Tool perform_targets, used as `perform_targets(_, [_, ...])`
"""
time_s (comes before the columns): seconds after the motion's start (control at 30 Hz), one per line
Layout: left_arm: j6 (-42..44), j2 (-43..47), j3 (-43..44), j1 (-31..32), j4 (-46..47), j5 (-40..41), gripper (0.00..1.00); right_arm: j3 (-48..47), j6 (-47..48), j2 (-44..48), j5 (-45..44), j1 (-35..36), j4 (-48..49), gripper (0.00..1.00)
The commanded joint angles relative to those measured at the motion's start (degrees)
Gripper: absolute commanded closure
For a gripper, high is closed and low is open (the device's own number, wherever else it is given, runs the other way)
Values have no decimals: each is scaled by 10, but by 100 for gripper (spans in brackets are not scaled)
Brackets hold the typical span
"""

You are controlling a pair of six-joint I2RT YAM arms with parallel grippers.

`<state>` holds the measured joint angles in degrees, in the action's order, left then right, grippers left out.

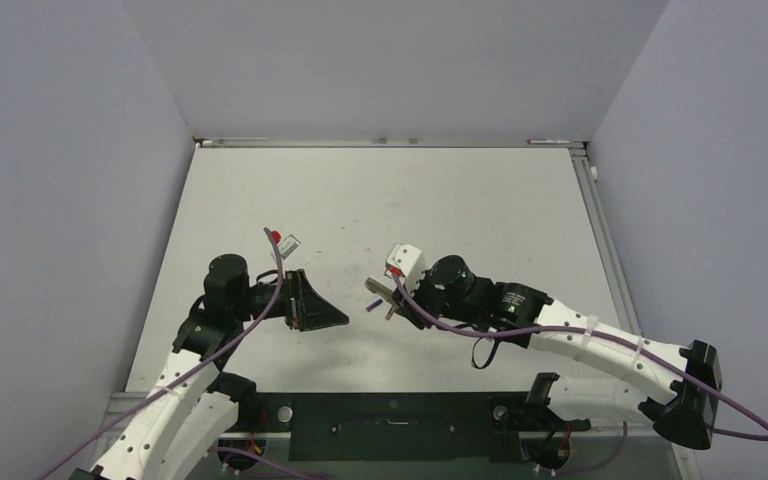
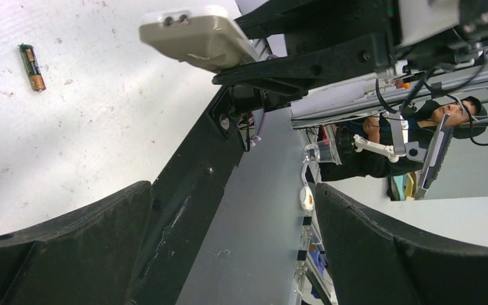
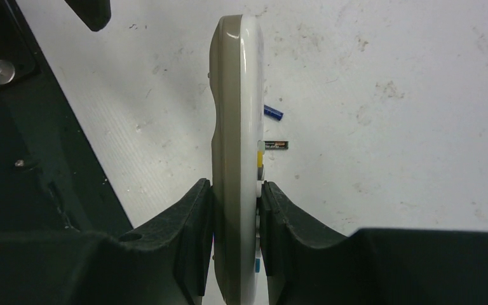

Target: Load the batteries into the remote control

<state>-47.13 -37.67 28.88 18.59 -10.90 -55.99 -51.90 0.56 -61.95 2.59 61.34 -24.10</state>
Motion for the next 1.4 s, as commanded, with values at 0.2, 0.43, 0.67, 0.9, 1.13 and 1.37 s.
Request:
perform_targets(0.2, [136, -6, 84, 39, -115, 43, 4, -8, -85, 5, 277, -111, -8, 91])
perform_targets(0.43, [198, -9, 123, 104, -171, 135, 4, 24, -119, 13, 400, -138, 18, 91])
perform_targets(0.67, [203, -18, 137, 115, -157, 97, 4, 43, -148, 20, 511, -148, 61, 91])
perform_targets(0.9, [194, -17, 130, 139, -132, 55, 4, 55, -195, 13, 580, -148, 112, 91])
perform_targets(1.13, [132, -20, 102, 141, -56, 7, 0, 68, -257, 5, 624, -147, 189, 91])
perform_targets(1.37, [70, -15, 78, 155, 29, -8, 12, 78, -316, -15, 623, -135, 269, 91])
